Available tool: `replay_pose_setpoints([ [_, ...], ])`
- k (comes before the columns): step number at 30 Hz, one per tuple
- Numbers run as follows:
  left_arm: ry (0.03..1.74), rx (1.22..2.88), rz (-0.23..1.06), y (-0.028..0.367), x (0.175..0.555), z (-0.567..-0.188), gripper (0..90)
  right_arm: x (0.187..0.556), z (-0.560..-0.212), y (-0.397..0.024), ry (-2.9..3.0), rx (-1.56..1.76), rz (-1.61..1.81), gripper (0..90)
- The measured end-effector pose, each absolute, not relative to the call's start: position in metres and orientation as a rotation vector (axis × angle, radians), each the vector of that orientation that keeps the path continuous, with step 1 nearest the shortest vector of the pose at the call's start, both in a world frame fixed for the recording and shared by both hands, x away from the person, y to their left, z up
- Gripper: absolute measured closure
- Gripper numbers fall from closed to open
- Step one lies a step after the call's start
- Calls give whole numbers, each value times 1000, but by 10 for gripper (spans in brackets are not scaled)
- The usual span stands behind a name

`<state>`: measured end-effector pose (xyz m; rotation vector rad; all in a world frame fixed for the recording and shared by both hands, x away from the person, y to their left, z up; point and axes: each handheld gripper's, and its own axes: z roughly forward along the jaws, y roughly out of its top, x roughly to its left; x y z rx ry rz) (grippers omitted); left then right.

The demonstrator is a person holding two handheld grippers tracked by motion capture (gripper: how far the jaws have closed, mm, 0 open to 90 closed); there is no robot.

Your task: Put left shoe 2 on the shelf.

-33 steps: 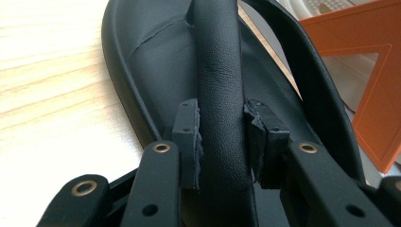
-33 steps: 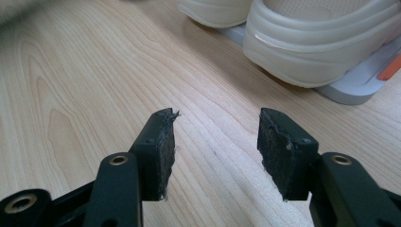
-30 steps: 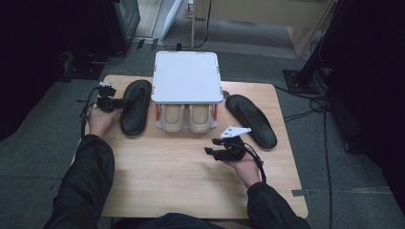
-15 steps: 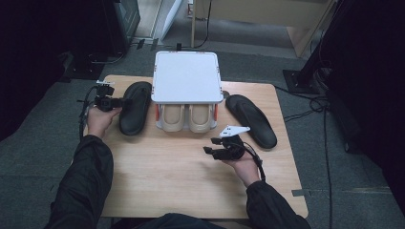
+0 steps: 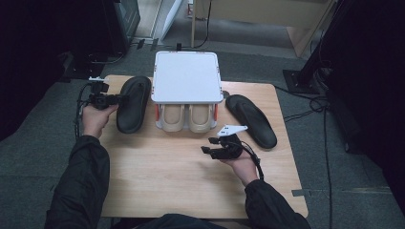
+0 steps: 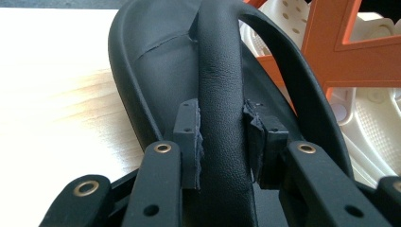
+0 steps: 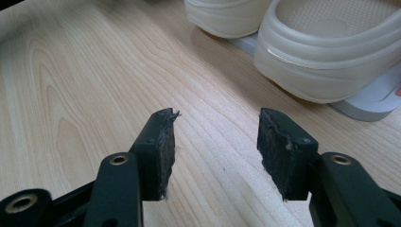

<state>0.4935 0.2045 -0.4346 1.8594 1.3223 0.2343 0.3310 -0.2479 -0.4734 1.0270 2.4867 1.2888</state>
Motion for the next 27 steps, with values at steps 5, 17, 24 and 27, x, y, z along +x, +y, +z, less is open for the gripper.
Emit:
replay_pose_setpoints([
  [5, 1340, 1864, 236, 204, 492, -426, 689, 332, -473, -247, 2483, 1029, 1298, 476],
  [17, 1341, 1867, 259, 203, 497, -380, 689, 333, -473, -247, 2487, 1019, 1294, 476],
  [24, 1352, 1867, 274, 197, 501, -357, 689, 333, -472, -249, 2486, 1021, 1303, 476],
  [27, 1342, 1863, 283, 194, 503, -346, 689, 334, -473, -249, 2485, 1030, 1298, 476],
])
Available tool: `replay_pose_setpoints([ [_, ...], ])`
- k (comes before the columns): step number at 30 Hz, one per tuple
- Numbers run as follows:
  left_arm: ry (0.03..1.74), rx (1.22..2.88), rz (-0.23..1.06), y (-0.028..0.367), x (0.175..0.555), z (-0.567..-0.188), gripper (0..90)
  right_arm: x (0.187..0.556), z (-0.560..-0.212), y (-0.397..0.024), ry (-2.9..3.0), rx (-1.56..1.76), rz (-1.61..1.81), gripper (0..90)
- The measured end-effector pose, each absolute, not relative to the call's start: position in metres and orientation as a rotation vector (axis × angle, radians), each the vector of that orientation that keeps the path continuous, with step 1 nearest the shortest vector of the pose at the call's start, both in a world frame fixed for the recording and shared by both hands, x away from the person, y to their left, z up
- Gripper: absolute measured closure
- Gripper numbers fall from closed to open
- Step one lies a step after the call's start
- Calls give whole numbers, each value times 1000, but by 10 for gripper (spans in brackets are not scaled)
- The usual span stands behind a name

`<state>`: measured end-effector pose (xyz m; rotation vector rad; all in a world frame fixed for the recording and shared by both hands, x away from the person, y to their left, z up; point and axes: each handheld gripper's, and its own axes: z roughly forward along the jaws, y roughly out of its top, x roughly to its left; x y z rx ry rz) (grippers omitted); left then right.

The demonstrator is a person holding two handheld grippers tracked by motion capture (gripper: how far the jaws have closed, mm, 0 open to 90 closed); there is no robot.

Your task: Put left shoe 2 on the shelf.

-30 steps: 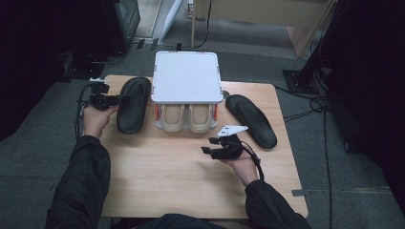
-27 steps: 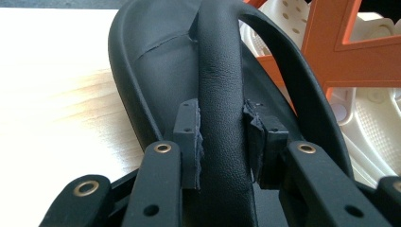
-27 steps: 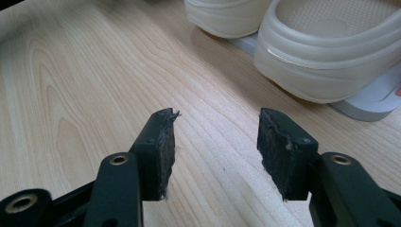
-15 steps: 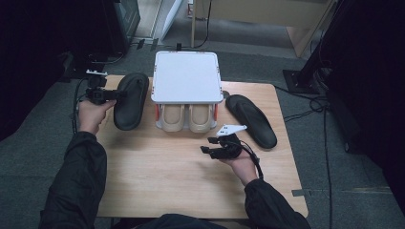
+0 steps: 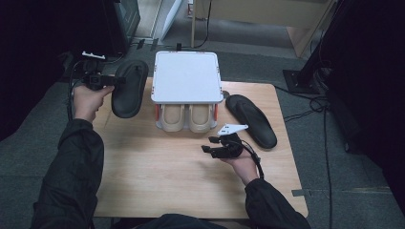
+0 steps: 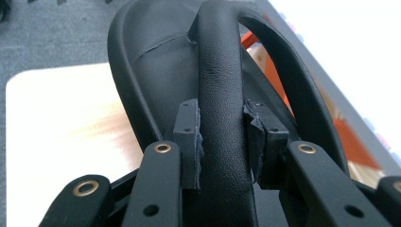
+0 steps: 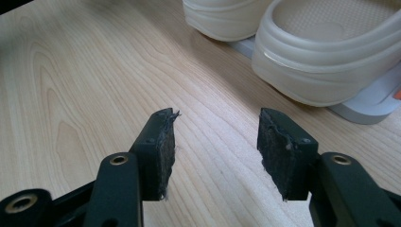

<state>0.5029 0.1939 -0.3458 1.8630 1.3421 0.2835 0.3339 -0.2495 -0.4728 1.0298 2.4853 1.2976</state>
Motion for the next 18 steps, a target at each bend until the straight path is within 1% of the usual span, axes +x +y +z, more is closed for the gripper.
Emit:
replay_pose_setpoints([
  [4, 1331, 1856, 279, 192, 506, -329, 688, 334, -473, -250, 2483, 1031, 1301, 476],
  [11, 1312, 1872, 309, 182, 508, -306, 688, 334, -472, -251, 2482, 1030, 1300, 476],
  [18, 1295, 1875, 316, 163, 513, -289, 688, 334, -472, -251, 2480, 1030, 1301, 476],
])
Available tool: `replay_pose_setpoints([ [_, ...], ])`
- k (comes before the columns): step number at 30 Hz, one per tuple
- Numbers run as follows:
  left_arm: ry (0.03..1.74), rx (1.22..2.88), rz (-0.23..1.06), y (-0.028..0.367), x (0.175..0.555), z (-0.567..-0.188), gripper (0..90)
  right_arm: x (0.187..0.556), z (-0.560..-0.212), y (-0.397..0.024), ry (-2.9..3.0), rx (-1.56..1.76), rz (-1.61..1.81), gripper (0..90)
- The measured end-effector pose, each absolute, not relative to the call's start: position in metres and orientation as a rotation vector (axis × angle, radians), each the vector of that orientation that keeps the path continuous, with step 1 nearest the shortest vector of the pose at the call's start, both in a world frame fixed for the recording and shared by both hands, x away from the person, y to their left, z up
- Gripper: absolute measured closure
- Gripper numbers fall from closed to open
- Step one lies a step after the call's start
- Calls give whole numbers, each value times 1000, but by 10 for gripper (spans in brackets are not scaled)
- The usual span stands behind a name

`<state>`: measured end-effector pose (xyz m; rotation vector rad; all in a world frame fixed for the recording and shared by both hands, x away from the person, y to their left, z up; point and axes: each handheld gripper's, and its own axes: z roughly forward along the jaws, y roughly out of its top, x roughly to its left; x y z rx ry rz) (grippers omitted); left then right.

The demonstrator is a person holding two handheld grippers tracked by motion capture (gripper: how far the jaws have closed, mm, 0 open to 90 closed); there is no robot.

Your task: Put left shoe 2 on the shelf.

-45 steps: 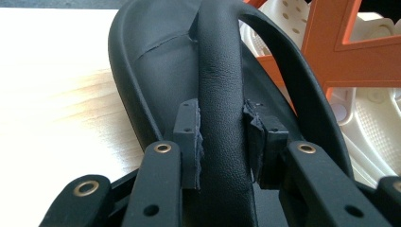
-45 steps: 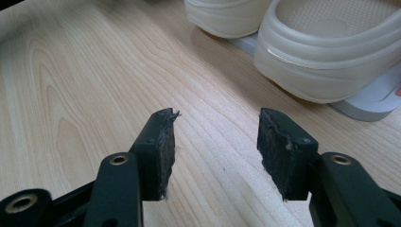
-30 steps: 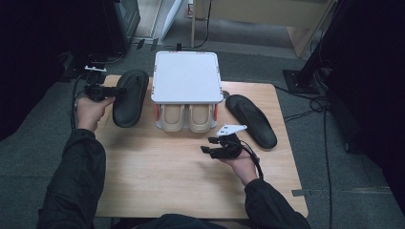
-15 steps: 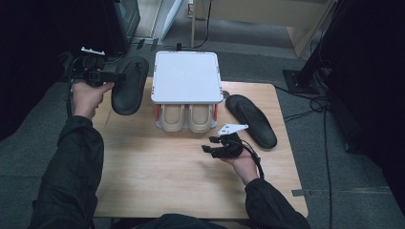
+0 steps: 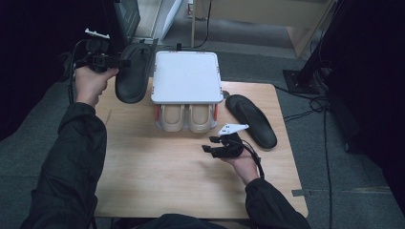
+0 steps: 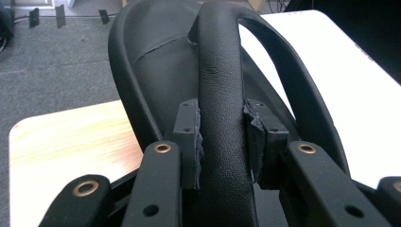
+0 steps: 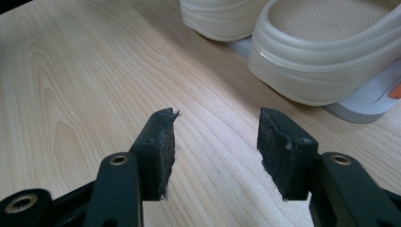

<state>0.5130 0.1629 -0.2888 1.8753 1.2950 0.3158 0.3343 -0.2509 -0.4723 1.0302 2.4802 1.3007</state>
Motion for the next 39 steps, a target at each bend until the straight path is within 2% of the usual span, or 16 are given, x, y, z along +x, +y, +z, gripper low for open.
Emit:
replay_pose_setpoints([
  [10, 1262, 1895, 322, 128, 519, -278, 688, 334, -471, -252, 2480, 1031, 1304, 476],
  [39, 1234, 1921, 270, 47, 529, -304, 687, 333, -469, -255, 2474, 1022, 1319, 476],
])
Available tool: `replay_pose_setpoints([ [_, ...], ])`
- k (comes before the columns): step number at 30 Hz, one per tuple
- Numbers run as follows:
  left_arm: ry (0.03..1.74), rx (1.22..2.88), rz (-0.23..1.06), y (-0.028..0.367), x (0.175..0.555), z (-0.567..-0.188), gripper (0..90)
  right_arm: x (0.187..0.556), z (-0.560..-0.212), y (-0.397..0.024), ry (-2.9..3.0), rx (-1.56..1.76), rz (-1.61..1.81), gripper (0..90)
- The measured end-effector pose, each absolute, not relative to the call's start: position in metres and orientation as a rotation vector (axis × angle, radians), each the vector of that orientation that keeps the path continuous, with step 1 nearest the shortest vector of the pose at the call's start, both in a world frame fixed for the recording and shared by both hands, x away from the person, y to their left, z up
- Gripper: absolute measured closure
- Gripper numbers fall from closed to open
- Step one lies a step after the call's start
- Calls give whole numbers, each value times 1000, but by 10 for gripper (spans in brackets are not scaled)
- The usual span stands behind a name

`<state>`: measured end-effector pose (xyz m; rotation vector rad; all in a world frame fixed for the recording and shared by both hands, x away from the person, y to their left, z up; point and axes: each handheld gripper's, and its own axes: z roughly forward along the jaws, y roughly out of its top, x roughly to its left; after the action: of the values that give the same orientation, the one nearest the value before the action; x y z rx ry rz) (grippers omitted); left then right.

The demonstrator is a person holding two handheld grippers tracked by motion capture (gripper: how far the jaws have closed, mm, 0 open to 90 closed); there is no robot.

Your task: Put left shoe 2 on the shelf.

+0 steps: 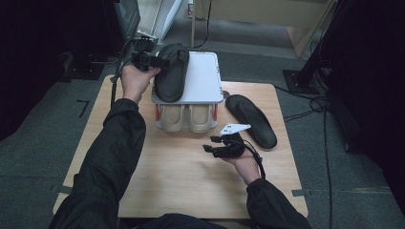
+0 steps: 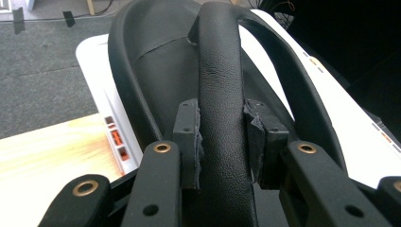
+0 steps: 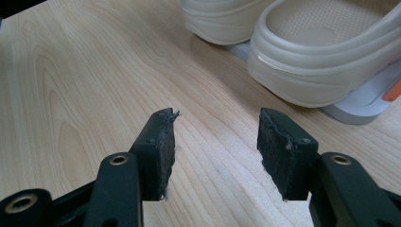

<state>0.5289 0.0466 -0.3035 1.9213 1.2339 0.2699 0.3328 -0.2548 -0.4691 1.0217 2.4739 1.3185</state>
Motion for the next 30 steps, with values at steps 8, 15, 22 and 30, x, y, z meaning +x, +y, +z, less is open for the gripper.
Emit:
replay_pose_setpoints([
  [8, 1265, 1907, 242, 47, 531, -318, 685, 333, -469, -255, 2472, 1020, 1319, 476],
  [15, 1252, 1922, 246, 49, 532, -320, 677, 333, -469, -255, 2472, 1023, 1318, 476],
  [22, 1243, 1930, 229, 53, 531, -317, 542, 333, -468, -256, 2468, 1026, 1320, 476],
  [30, 1167, 1942, 282, 66, 519, -305, 453, 335, -467, -263, 2442, 1051, 1327, 478],
])
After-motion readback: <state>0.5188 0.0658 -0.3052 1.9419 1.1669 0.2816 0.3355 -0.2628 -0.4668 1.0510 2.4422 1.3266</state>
